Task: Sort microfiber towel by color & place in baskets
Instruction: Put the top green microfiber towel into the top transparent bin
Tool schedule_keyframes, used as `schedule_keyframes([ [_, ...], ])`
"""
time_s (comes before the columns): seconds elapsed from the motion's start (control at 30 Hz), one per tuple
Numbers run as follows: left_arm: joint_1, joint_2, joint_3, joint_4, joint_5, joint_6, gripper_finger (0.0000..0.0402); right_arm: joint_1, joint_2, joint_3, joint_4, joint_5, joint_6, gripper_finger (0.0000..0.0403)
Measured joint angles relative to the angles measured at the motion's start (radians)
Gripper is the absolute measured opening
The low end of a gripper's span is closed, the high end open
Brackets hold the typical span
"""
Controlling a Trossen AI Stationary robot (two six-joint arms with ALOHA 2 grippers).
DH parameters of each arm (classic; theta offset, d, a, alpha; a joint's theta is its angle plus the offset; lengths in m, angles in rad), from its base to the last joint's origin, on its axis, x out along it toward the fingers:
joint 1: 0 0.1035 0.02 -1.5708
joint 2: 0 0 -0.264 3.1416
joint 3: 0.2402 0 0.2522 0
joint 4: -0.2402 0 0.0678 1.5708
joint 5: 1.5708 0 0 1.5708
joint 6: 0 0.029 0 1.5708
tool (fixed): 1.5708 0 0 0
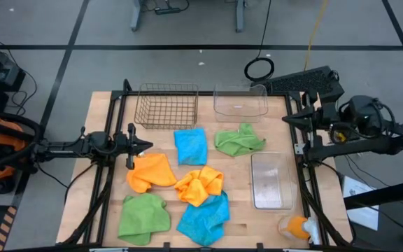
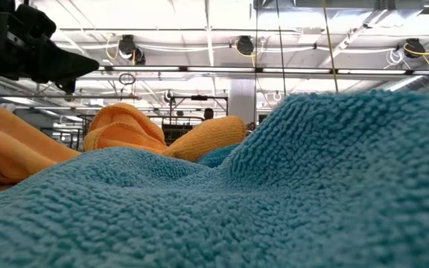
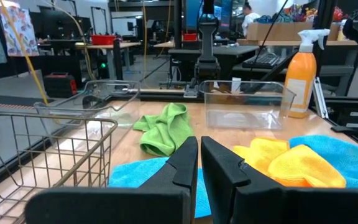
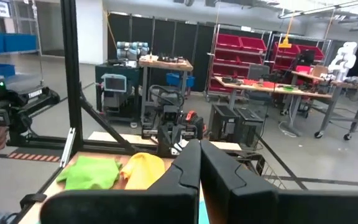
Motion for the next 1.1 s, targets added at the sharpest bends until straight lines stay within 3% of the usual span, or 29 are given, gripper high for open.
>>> schedule_keyframes([
  [0.23, 0.000, 0.000, 0.001, 0.001, -0.090, -0.001, 0.0028, 0.000, 0.099, 0.013, -0.012, 0.050, -0.002, 0.0000],
  [0.57, 0.000, 0.005, 0.029, -0.041, -0.083, -0.053, 0.0028, 0.000, 0.258, 0.012, -0.025, 0.050, 0.057, 0.0000],
  [0.7, 0.000, 0.005, 0.127, -0.036, -0.078, -0.041, 0.0028, 0.000, 0.309, 0.003, -0.046, 0.069, 0.058, 0.0000],
  [0.93, 0.000, 0.067, 0.400, -0.201, -0.073, -0.020, 0.0028, 0.000, 0.368, -0.054, -0.015, 0.075, 0.070, 0.0000],
  [1.1, 0.000, 0.129, 0.544, -0.187, -0.030, -0.007, 0.0028, 0.000, 0.395, -0.120, 0.073, 0.074, 0.088, 0.0000],
])
